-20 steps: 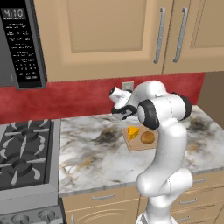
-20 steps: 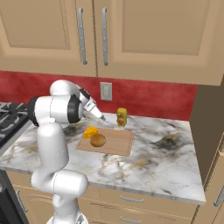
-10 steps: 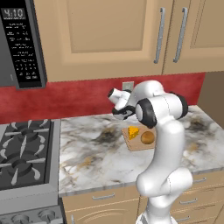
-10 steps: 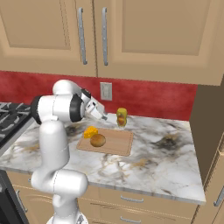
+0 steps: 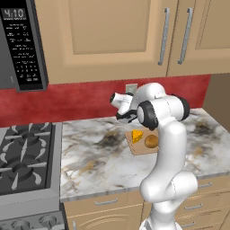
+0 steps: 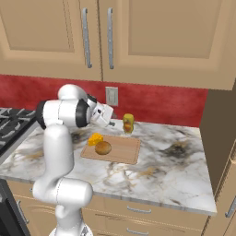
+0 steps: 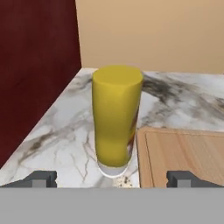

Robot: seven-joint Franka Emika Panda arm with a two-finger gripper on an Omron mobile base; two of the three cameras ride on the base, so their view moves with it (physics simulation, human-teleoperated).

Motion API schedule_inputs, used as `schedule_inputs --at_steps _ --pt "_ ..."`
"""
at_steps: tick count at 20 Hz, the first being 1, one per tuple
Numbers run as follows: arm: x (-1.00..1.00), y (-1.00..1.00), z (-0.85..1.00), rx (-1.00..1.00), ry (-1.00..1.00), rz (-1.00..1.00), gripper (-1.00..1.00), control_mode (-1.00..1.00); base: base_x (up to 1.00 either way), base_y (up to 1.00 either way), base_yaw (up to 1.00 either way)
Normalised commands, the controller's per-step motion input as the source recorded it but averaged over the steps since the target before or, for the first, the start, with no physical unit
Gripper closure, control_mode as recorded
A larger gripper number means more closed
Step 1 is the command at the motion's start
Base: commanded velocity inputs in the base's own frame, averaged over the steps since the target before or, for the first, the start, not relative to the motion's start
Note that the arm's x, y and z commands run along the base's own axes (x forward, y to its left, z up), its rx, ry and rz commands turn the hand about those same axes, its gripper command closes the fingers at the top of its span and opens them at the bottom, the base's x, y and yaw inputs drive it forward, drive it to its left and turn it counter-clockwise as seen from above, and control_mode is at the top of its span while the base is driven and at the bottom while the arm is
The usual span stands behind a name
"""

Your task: Retrieve the reheated potato from the microwave, then place the potato, cheese, and condiment on the cutting board.

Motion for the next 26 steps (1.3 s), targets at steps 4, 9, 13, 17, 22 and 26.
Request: schedule_inputs --at_steps 4,9,13,17,22,26 --pt "0.12 -0.24 0.0 -0.09 -0.04 -0.1 -1.0 -1.0 0.0 0.0 0.0" --pt "0.02 -0.28 0.0 -0.07 0.0 -0.09 -1.0 -1.0 0.0 0.0 0.0" --pt "0.0 -0.28 0.0 -0.03 0.0 -0.06 -1.0 -1.0 0.0 0.0 0.0" --pt "0.0 -0.23 0.0 -0.01 0.0 -0.04 -1.0 -1.0 0.0 0.0 0.0" --pt "0.0 -0.29 0.0 -0.03 0.0 -0.04 -1.0 -1.0 0.0 0.0 0.0" --pt "0.0 -0.36 0.0 -0.04 0.0 -0.05 -1.0 -1.0 0.0 0.0 0.0"
